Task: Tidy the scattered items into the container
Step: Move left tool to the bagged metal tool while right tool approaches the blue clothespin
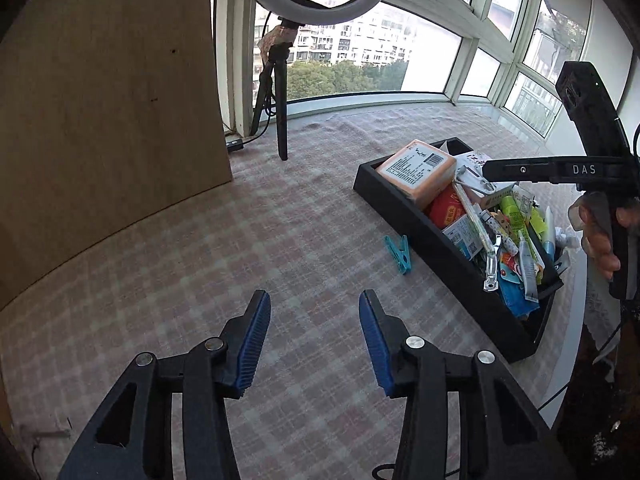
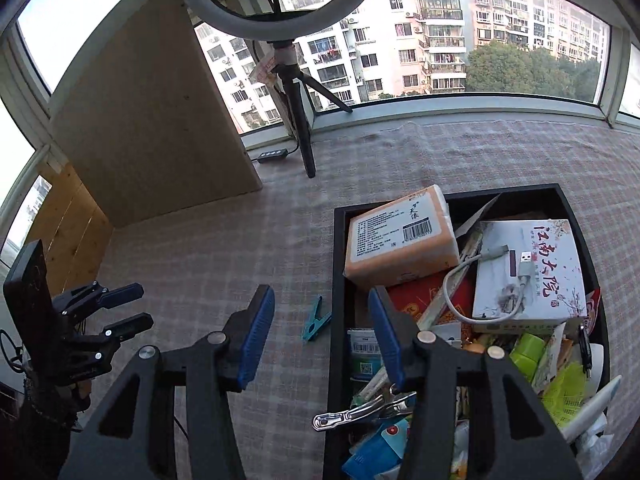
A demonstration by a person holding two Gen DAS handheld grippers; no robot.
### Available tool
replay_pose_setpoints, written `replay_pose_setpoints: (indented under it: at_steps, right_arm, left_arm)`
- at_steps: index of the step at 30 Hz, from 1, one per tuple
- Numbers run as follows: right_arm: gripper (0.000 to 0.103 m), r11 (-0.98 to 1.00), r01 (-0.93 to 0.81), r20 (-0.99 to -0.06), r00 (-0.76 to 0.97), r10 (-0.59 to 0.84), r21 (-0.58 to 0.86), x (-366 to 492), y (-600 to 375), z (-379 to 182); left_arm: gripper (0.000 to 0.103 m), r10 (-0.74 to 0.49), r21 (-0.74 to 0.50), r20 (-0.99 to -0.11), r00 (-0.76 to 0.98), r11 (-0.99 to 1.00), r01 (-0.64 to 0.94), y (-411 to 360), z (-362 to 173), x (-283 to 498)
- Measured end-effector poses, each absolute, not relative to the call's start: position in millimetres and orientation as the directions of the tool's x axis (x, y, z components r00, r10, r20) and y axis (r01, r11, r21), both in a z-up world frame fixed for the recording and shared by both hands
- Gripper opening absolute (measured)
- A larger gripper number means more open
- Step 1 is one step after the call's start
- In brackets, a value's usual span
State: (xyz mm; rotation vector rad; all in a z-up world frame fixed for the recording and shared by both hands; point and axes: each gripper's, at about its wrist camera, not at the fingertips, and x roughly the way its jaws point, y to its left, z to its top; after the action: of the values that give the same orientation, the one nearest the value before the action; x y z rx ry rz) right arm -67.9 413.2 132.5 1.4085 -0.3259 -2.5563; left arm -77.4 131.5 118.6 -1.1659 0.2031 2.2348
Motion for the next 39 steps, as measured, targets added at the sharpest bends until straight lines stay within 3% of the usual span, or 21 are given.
replay_pose_setpoints:
  at_steps: [10, 19, 32, 37, 39]
  right_arm:
    - [0.048, -0.934, 0.1, -0.851, -0.387, -0.354, 0.344, -71, 334, 69]
    - [0.049, -0.965, 0.072, -0.893, -0.368, -0.26, 0.251, -81, 313, 47]
    - [0.049, -0.982, -0.053, -0.924, -0.35, -0.154, 0.184, -83, 334, 15]
    - [0.049, -0.983, -0.076, -0.929, -0.348, -0.129, 0.165, -82, 339, 11]
    - [0.049, -0.981, -0.089, -0.927, -0.351, -0.13, 0.171, -82, 341, 12]
  left_arm:
    - [0.044, 0.233, -0.049, -0.814, -0.533, -0.941, -0.336, 28, 102, -71]
    - [0.045, 0.168, -0.097, -0.827, -0.536, -0.983, -0.158, -43, 82, -71]
    - [0.049, 0.066, -0.22, -0.883, -0.465, -0.933, 0.286, -177, 25, -94]
    - [0.049, 0.104, -0.275, -0.896, -0.433, -0.893, 0.356, -193, 5, -102]
    - [0.053, 0.088, -0.264, -0.893, -0.442, -0.897, 0.355, -191, 5, -107]
